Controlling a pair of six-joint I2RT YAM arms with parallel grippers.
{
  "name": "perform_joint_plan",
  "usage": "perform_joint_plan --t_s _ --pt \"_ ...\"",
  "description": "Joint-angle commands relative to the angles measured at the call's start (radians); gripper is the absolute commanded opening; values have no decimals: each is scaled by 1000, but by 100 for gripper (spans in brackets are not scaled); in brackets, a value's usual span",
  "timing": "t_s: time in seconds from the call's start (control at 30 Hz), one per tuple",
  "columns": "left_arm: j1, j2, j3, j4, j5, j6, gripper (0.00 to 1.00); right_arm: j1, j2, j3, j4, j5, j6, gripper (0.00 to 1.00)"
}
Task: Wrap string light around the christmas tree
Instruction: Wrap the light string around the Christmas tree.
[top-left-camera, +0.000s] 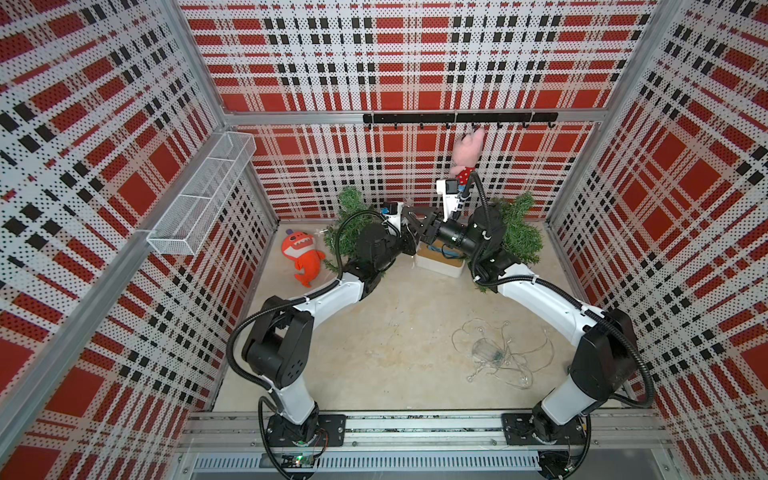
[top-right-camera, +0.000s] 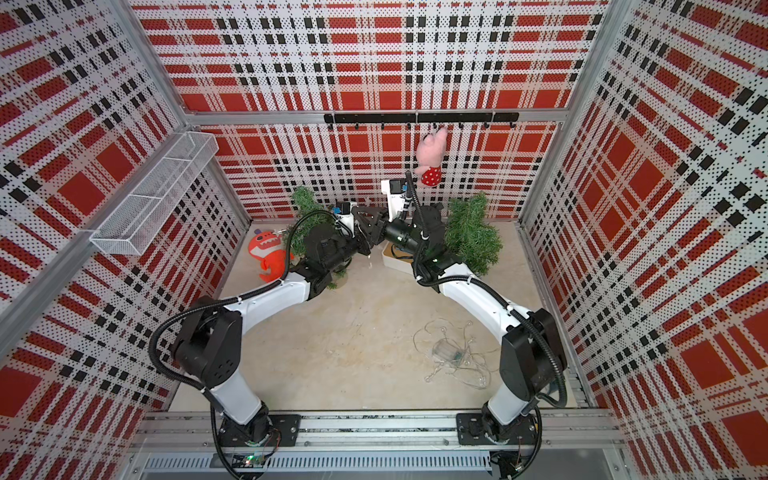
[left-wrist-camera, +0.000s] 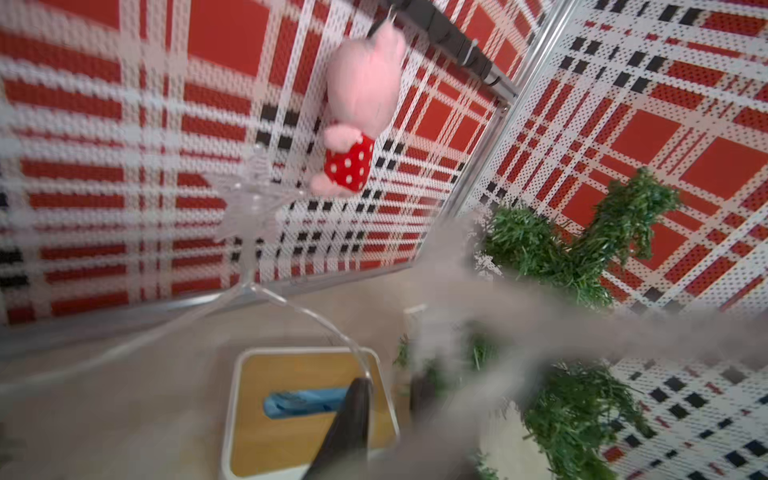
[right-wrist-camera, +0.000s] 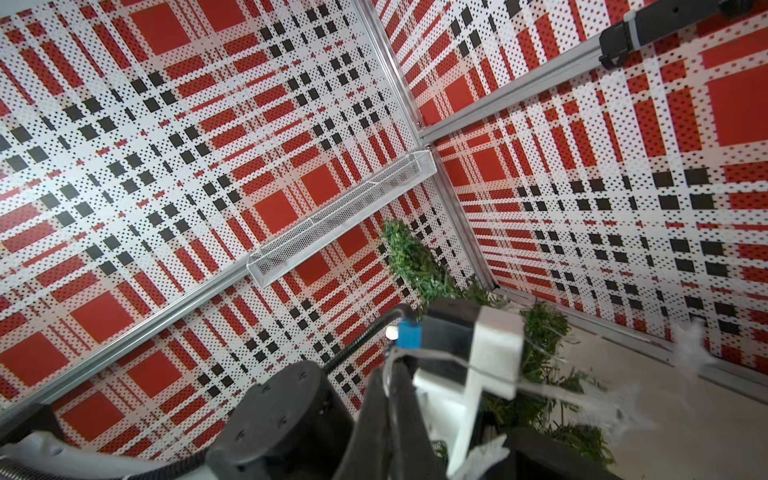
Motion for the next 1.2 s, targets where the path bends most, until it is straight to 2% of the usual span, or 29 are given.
perform_joint_plan --t_s 0.0,0.17,0.33,0.47,0.6,0.77,0.83,0.9,1.03,1.17 --pt "21 -65 -38 26 51 -39 37 -38 -63 -45 7 -6 10 0" --pt "87 -305 -242 0 150 -38 54 -85 -75 -105 63 -1 57 0" --pt "157 -437 -282 -122 182 -14 60 -85 -25 -76 105 -31 121 0" --pt "150 -435 -246 -183 204 20 63 -70 -1 -60 170 -65 196 0" --pt "132 -431 -212 -200 174 58 64 -43 0 -53 119 -49 155 0" --pt "115 -449 -217 -216 77 133 62 -43 -21 -53 73 -21 119 0" --pt "47 -446 -248 -221 -49 240 61 -43 -24 -40 31 -6 94 0" --pt "2 -435 -255 -238 -109 298 61 -44 -31 -44 18 3 89 0" --pt "26 -429 -231 -239 -96 234 60 -44 -48 -73 9 5 87 0" --pt "51 -446 -209 -248 -31 200 62 -44 -62 -99 12 -3 89 0"
